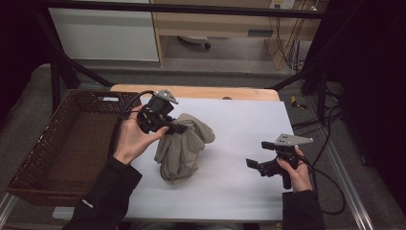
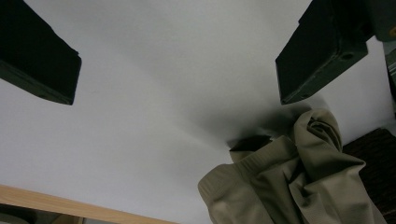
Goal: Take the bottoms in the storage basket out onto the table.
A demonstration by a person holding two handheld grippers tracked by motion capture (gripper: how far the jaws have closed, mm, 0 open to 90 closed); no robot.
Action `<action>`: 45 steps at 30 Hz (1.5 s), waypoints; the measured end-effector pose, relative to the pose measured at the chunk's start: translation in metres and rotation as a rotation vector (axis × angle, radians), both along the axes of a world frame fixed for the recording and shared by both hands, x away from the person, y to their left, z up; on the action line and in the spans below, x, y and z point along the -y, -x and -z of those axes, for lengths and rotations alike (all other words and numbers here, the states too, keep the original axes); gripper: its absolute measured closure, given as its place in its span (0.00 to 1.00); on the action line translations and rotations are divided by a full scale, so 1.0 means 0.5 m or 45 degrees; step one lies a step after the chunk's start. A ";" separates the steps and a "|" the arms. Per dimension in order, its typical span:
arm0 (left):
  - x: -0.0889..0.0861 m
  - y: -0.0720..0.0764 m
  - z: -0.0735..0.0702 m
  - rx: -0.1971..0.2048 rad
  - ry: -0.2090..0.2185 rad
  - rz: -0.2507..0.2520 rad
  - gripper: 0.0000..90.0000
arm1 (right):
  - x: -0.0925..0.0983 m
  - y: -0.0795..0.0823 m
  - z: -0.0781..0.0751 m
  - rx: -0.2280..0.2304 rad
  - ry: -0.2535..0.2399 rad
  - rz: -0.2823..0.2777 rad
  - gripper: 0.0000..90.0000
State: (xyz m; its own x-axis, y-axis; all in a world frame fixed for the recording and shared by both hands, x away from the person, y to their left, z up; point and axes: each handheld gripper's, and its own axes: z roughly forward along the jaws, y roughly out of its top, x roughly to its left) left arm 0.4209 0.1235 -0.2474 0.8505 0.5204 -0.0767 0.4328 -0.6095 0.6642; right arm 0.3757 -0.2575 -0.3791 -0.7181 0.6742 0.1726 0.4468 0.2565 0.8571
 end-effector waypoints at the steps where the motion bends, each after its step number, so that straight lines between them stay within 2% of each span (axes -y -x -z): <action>1: 0.001 -0.001 0.004 -0.005 -0.001 0.000 0.81 | 0.000 0.000 0.000 -0.002 -0.001 0.000 0.01; 12: 0.023 -0.002 0.050 -0.024 -0.030 0.003 0.81 | 0.000 0.000 0.001 -0.003 0.002 -0.001 0.01; 27: 0.045 0.006 0.096 -0.028 -0.028 0.018 0.80 | 0.000 0.000 0.001 -0.004 0.001 -0.001 0.01; 40: 0.055 0.008 0.135 -0.070 -0.026 0.031 0.78 | 0.000 0.000 0.001 -0.006 0.001 -0.001 0.01; 45: 0.059 0.008 0.149 -0.088 -0.025 0.025 0.74 | 0.000 0.000 0.001 -0.004 0.003 0.000 0.01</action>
